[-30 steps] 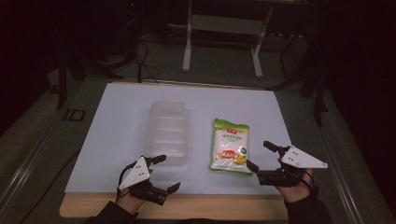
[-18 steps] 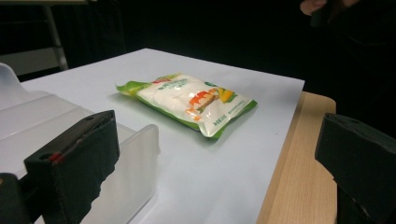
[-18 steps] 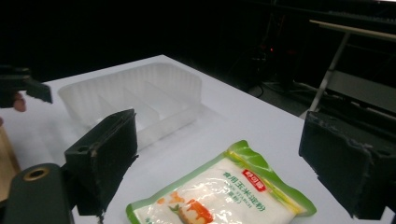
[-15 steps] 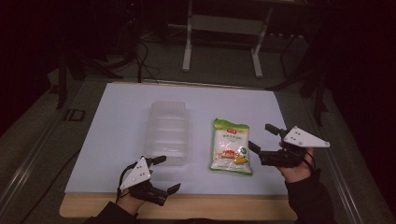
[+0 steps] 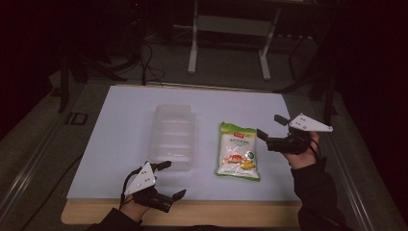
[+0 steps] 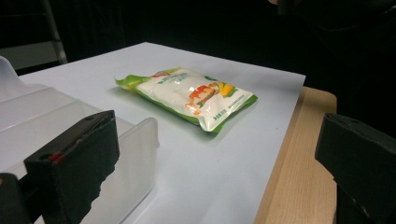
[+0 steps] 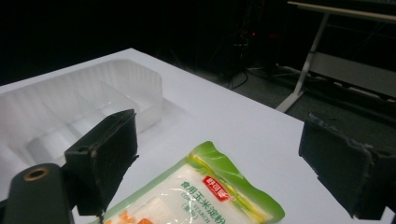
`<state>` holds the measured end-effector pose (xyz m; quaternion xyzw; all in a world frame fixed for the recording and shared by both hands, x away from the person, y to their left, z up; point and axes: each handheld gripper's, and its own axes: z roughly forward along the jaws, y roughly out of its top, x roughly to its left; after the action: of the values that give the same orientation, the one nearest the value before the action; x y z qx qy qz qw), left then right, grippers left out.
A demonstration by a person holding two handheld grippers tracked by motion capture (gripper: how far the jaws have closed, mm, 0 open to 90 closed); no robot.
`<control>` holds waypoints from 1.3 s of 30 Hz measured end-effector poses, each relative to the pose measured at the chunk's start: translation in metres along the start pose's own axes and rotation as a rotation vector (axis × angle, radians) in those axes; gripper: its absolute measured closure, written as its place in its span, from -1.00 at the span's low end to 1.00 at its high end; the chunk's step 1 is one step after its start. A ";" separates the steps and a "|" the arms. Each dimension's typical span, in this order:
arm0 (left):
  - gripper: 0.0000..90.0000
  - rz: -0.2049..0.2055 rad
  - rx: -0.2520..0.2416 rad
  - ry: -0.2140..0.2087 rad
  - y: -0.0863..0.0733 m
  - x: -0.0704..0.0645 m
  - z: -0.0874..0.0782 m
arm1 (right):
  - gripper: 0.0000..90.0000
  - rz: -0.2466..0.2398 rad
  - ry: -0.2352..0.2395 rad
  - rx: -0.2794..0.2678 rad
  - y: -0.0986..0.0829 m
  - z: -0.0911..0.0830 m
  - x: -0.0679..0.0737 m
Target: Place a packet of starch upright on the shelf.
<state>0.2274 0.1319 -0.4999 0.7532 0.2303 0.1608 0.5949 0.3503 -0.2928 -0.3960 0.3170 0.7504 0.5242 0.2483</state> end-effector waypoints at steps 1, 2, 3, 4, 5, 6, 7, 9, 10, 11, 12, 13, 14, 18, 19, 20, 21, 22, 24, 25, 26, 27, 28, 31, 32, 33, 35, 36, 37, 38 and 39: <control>-0.99 0.001 0.000 0.001 0.000 0.000 0.000 | -0.74 0.003 -0.006 0.004 0.000 0.003 -0.002; -1.00 0.003 0.003 0.001 0.000 0.000 0.000 | -0.71 0.007 -0.005 0.009 0.000 0.006 -0.005; -0.99 0.006 0.005 0.004 0.000 0.000 0.000 | -0.71 0.013 -0.001 0.009 0.000 0.010 -0.007; -1.00 0.007 0.005 0.005 0.000 0.000 0.000 | -0.71 0.023 0.000 0.011 -0.001 0.013 -0.010; -1.00 0.007 0.006 0.005 0.000 0.000 0.000 | -0.71 0.026 0.005 0.015 -0.001 0.017 -0.012; -1.00 0.008 0.006 0.007 0.000 0.000 0.000 | -0.71 0.033 0.007 0.019 -0.002 0.020 -0.014; -0.99 0.008 0.005 0.009 0.000 0.000 0.000 | -0.71 0.038 0.002 0.022 -0.003 0.023 -0.015; -1.00 0.008 0.007 0.009 0.000 0.000 0.000 | -0.71 0.039 0.010 0.035 -0.006 0.030 -0.017; -1.00 0.009 0.006 0.010 0.000 0.000 0.000 | -0.70 0.037 0.009 0.037 -0.008 0.033 -0.019; -1.00 0.009 0.007 0.009 -0.001 0.000 0.000 | -0.70 0.039 0.015 0.046 -0.009 0.037 -0.020; -0.99 0.009 0.008 0.009 -0.001 0.000 0.000 | -0.70 0.040 0.012 0.049 -0.012 0.040 -0.021; -1.00 0.010 0.009 0.008 -0.001 0.000 0.000 | -0.68 0.044 0.011 0.057 -0.014 0.043 -0.023; -1.00 0.010 0.009 0.007 -0.001 0.000 0.000 | -0.68 0.045 0.013 0.066 -0.016 0.046 -0.024; -1.00 0.010 0.012 0.005 -0.001 0.000 0.000 | -0.66 0.048 0.005 0.084 -0.024 0.058 -0.029; -1.00 0.007 0.014 0.004 -0.001 0.000 0.000 | -0.66 0.056 0.013 0.088 -0.026 0.061 -0.031; -1.00 0.008 0.016 0.004 -0.002 0.001 0.000 | -0.66 0.061 0.010 0.095 -0.028 0.063 -0.033; -1.00 0.008 0.016 0.004 -0.002 0.001 0.000 | -0.66 0.057 0.004 0.105 -0.029 0.066 -0.034; -1.00 0.008 0.017 0.002 -0.002 0.001 0.000 | -0.66 0.061 0.009 0.113 -0.031 0.068 -0.036; -1.00 0.009 0.019 0.002 -0.002 0.001 0.000 | -0.57 0.063 0.003 0.124 -0.036 0.072 -0.039; -0.99 0.007 0.020 0.000 -0.002 0.001 0.001 | -0.57 0.067 0.009 0.130 -0.038 0.074 -0.041; -1.00 0.007 0.021 -0.001 -0.002 0.001 0.001 | -0.57 0.070 0.004 0.134 -0.041 0.076 -0.043; -1.00 0.009 0.022 0.000 -0.002 0.001 0.001 | -0.54 0.072 0.005 0.140 -0.044 0.077 -0.044; -1.00 0.008 0.024 -0.001 -0.002 0.001 0.001 | -0.54 0.075 0.007 0.149 -0.047 0.079 -0.046; -1.00 0.007 0.021 0.004 -0.002 0.000 0.001 | -0.54 0.097 0.014 0.162 -0.057 0.083 -0.049; -1.00 0.008 0.018 0.007 -0.002 0.000 0.000 | -0.53 0.093 0.009 0.174 -0.059 0.085 -0.050; -1.00 0.008 0.018 0.007 -0.002 0.000 0.000 | -0.53 0.099 0.014 0.184 -0.063 0.087 -0.051; -1.00 0.003 0.016 0.006 -0.002 0.001 0.000 | -0.54 0.096 0.013 0.203 -0.068 0.090 -0.052; -1.00 0.002 0.017 0.008 -0.002 0.001 0.001 | -0.54 0.096 0.018 0.220 -0.071 0.092 -0.052; -1.00 0.002 0.020 0.006 -0.002 0.001 0.001 | -0.53 0.093 0.022 0.230 -0.074 0.094 -0.053; -1.00 0.002 0.022 0.008 -0.003 0.001 0.001 | -0.52 0.088 0.013 0.241 -0.077 0.095 -0.053; -1.00 0.004 0.021 0.011 -0.003 0.001 0.001 | -0.52 0.087 0.023 0.247 -0.080 0.097 -0.054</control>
<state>0.2283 0.1320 -0.5027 0.7591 0.2338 0.1635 0.5852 0.4382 -0.2916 -0.5006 0.3713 0.7976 0.4415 0.1759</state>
